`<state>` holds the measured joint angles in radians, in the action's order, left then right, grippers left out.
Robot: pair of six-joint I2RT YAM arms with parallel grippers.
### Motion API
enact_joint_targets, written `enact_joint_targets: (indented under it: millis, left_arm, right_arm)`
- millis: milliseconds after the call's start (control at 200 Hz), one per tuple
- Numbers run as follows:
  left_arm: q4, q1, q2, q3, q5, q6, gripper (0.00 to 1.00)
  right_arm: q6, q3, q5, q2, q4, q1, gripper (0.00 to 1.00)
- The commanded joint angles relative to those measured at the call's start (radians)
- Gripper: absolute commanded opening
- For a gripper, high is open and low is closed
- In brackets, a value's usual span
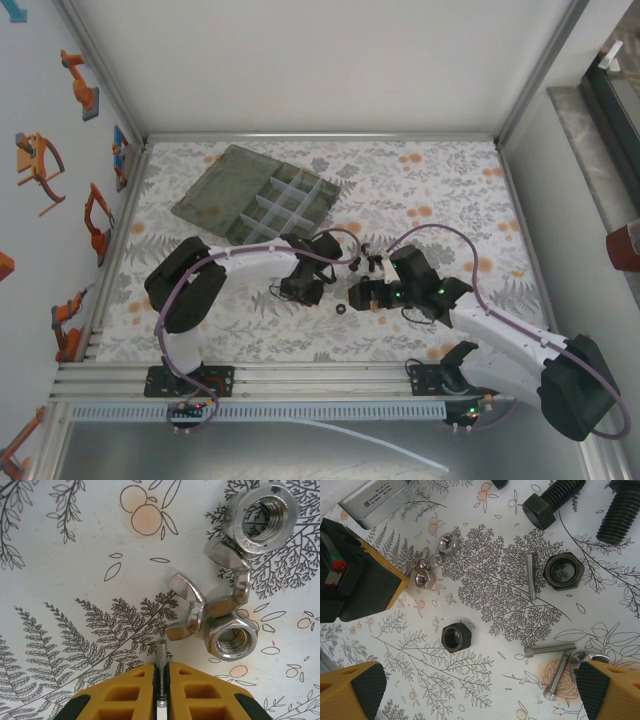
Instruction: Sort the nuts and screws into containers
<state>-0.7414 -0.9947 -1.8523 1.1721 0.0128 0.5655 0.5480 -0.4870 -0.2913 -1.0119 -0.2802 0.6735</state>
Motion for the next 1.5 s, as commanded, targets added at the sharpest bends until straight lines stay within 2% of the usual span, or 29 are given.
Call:
enact_joint_targets:
  millis: [0,150,305,471,621,776,1087,1357,1492]
  left_arm:
    - [-0.016,0.015,0.057,-0.014,-0.021,0.001,0.03]
    - [-0.030,0.084,0.143,0.026,-0.027,-0.041,0.02]
    - [-0.027,0.201,0.178,0.140,-0.063,-0.124,0.03]
    - [-0.068,0.319,0.056,0.373,-0.083,-0.216,0.03]
    - [-0.080,0.376,-0.090,0.545,-0.086,-0.252,0.03]
    - [-0.111,0.389,-0.222,0.691,-0.085,-0.277,0.03]
    - [-0.113,0.392,-0.392,0.824,-0.077,-0.294,0.04]
    - [-0.087,0.393,-0.424,0.844,-0.089,-0.330,0.09]
    - [-0.075,0.393,-0.410,0.844,-0.093,-0.338,0.18]
  right_arm:
    - [-0.005,-0.042,-0.001,-0.007,0.001,-0.002,0.99]
    - [0.006,-0.082,-0.034,-0.035,0.040,-0.003,0.99]
    - [-0.002,-0.150,-0.056,-0.094,0.066,-0.005,0.99]
    - [-0.027,-0.226,-0.083,-0.175,0.073,-0.029,0.99]
    - [-0.039,-0.285,-0.114,-0.237,0.070,-0.053,0.99]
    - [-0.045,-0.298,-0.120,-0.247,0.063,-0.064,0.99]
    - [-0.049,-0.299,-0.126,-0.272,0.045,-0.100,0.99]
    - [-0.061,-0.329,-0.144,-0.330,0.019,-0.125,0.99]
    - [-0.069,-0.371,-0.157,-0.370,0.005,-0.126,0.99]
